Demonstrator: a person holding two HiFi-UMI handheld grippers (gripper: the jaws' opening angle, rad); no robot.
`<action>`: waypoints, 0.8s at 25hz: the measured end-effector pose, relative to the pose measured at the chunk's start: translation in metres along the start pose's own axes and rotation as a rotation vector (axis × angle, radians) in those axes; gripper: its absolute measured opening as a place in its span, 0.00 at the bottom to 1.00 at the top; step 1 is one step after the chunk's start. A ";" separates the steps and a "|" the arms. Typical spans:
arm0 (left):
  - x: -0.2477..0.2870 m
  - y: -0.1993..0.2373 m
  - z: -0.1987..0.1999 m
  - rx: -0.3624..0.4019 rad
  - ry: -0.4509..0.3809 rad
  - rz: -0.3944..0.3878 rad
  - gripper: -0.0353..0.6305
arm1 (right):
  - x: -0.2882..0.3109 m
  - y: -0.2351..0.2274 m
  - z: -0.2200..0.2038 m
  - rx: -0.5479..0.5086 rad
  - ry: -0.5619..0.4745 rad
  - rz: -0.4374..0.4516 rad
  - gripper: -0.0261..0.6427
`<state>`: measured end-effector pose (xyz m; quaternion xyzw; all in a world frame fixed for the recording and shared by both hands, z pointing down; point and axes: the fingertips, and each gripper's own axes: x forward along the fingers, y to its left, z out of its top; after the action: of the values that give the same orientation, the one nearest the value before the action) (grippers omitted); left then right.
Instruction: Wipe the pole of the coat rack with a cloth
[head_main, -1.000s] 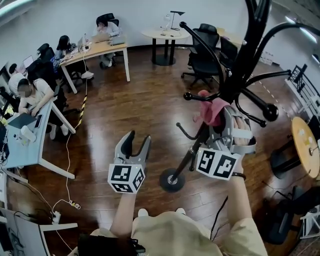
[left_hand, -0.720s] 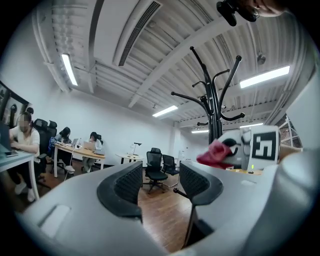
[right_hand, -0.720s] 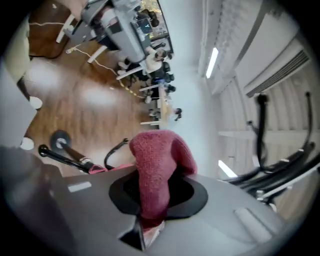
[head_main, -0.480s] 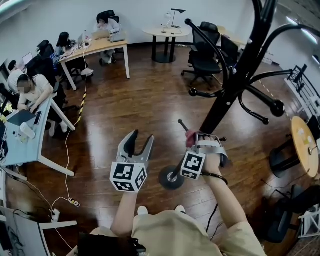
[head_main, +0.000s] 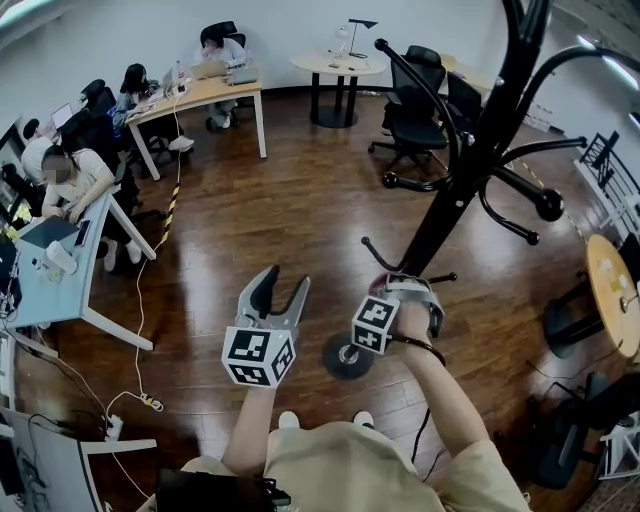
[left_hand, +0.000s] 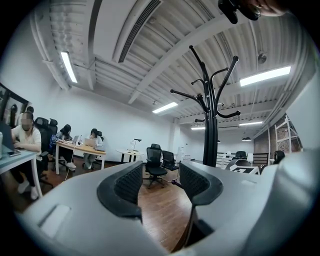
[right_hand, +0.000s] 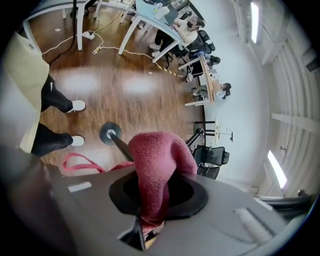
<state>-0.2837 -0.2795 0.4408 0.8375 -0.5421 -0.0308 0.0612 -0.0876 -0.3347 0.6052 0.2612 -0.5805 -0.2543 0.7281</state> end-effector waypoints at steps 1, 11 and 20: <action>-0.001 0.000 0.001 0.001 0.000 0.000 0.37 | -0.008 -0.001 0.001 0.038 -0.046 0.007 0.11; 0.008 -0.018 -0.003 0.017 0.011 -0.003 0.37 | -0.154 -0.090 -0.138 1.237 -1.085 -0.125 0.11; 0.026 -0.062 -0.001 0.042 0.006 -0.003 0.37 | -0.187 -0.209 -0.154 1.128 -1.552 -0.148 0.11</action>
<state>-0.2167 -0.2776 0.4338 0.8396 -0.5411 -0.0169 0.0454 0.0123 -0.3492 0.3012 0.3677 -0.9196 -0.0849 -0.1095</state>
